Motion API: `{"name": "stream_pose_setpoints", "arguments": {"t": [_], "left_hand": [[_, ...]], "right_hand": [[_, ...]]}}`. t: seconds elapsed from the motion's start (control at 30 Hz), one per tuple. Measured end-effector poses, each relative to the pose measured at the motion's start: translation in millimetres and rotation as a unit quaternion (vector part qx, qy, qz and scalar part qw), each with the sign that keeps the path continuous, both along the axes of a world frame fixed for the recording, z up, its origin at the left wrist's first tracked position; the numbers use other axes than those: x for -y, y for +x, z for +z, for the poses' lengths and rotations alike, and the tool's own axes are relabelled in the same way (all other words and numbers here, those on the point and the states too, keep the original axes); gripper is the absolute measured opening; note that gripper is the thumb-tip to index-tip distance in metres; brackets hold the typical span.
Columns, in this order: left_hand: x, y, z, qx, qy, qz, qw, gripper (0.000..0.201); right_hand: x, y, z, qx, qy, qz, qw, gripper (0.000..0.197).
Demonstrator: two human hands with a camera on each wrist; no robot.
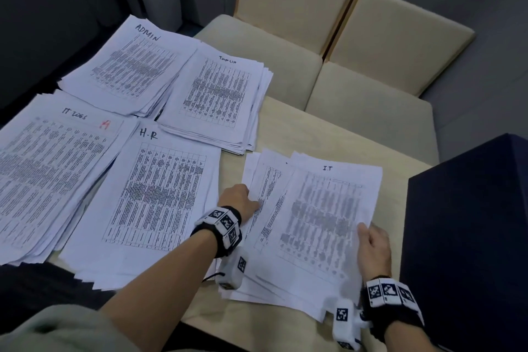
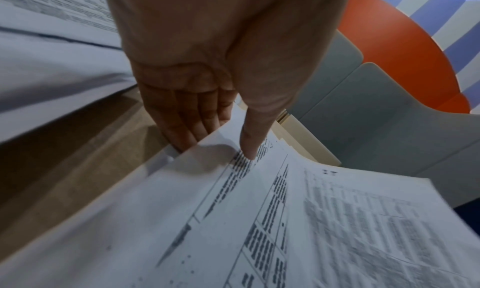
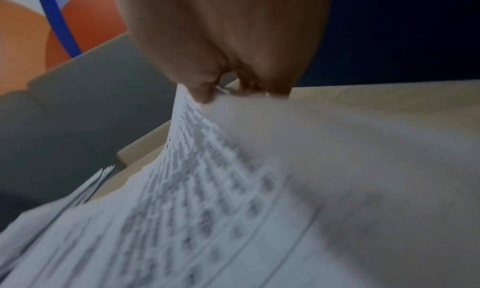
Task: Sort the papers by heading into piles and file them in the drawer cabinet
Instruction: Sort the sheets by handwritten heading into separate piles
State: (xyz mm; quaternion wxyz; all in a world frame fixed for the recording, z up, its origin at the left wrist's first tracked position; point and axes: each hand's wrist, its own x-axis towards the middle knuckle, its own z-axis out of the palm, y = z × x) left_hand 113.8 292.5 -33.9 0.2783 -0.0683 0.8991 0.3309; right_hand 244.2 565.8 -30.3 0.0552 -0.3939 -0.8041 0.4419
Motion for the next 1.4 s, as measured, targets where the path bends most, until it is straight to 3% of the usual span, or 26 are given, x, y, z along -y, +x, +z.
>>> {"name": "stream_pose_setpoints", "arguments": {"t": [0.07, 0.17, 0.23, 0.3, 0.37, 0.43, 0.53, 0.67, 0.77, 0.97, 1.03, 1.1, 1.17, 1.27, 1.33, 1.4], "left_hand": [[-1.1, 0.9, -0.5, -0.002, -0.003, -0.004, 1.0, 0.034], [-5.3, 6.9, 0.7, -0.061, -0.046, 0.017, 0.997, 0.04], [-12.6, 11.1, 0.7, -0.165, -0.079, 0.01, 0.983, 0.043], [-24.3, 12.4, 0.2, -0.204, -0.066, -0.035, 0.976, 0.037], [-36.4, 12.2, -1.1, -0.148, -0.03, -0.074, 0.986, 0.038], [-44.4, 11.0, -2.0, -0.047, 0.014, -0.062, 0.997, 0.045], [-49.2, 12.4, -2.8, 0.023, 0.065, -0.079, 0.994, 0.03], [-44.7, 16.9, -1.7, -0.013, 0.118, -0.112, 0.987, 0.008], [-36.6, 16.3, -0.5, -0.043, 0.159, -0.067, 0.984, 0.019], [-17.0, 14.5, 11.7, -0.049, 0.259, -0.044, 0.964, 0.04], [-13.6, 15.3, 11.1, -0.051, 0.28, -0.055, 0.957, 0.048], [-14.0, 17.7, 14.9, -0.032, 0.297, -0.065, 0.952, 0.046], [-16.0, 19.1, 20.7, -0.024, 0.299, -0.08, 0.951, 0.038], [-20.3, 20.2, 21.9, -0.05, 0.231, -0.073, 0.969, 0.022], [-22.2, 18.5, 11.4, -0.09, 0.104, -0.016, 0.99, 0.033], [-22.4, 17.9, 6.7, -0.077, 0.016, 0.048, 0.996, 0.038]], "right_hand": [[-4.1, 1.8, 2.2, -0.055, 0.008, -0.077, 0.995, 0.018], [-16.8, 6.2, 8.6, -0.079, -0.074, -0.207, 0.972, 0.026], [-19.0, 11.6, 14.9, -0.049, -0.134, -0.217, 0.966, 0.02], [-16.2, 17.4, 23.0, -0.032, -0.179, -0.204, 0.962, 0.021], [-11.1, 20.6, 26.8, -0.027, -0.217, -0.205, 0.954, 0.022], [-5.3, 21.5, 27.6, -0.02, -0.268, -0.223, 0.937, 0.02], [-4.4, 17.8, 27.9, -0.03, -0.329, -0.242, 0.912, 0.02], [-5.8, 17.2, 26.6, -0.053, -0.402, -0.219, 0.888, 0.019], [-8.7, 22.0, 21.0, -0.075, -0.429, -0.221, 0.873, 0.025], [-3.4, 22.1, 14.6, -0.091, -0.418, -0.185, 0.885, 0.021], [-2.1, 18.8, 12.4, -0.088, -0.412, -0.159, 0.893, 0.033], [0.5, 14.9, 14.9, -0.079, -0.401, -0.117, 0.905, 0.042], [4.1, 10.9, 20.8, -0.065, -0.359, -0.086, 0.927, 0.029], [4.5, 6.6, 22.4, -0.047, -0.306, -0.066, 0.948, 0.032], [2.9, 6.5, 20.9, -0.027, -0.287, -0.073, 0.955, 0.031], [2.9, 6.3, 20.4, -0.02, -0.287, -0.081, 0.954, 0.028]]}}
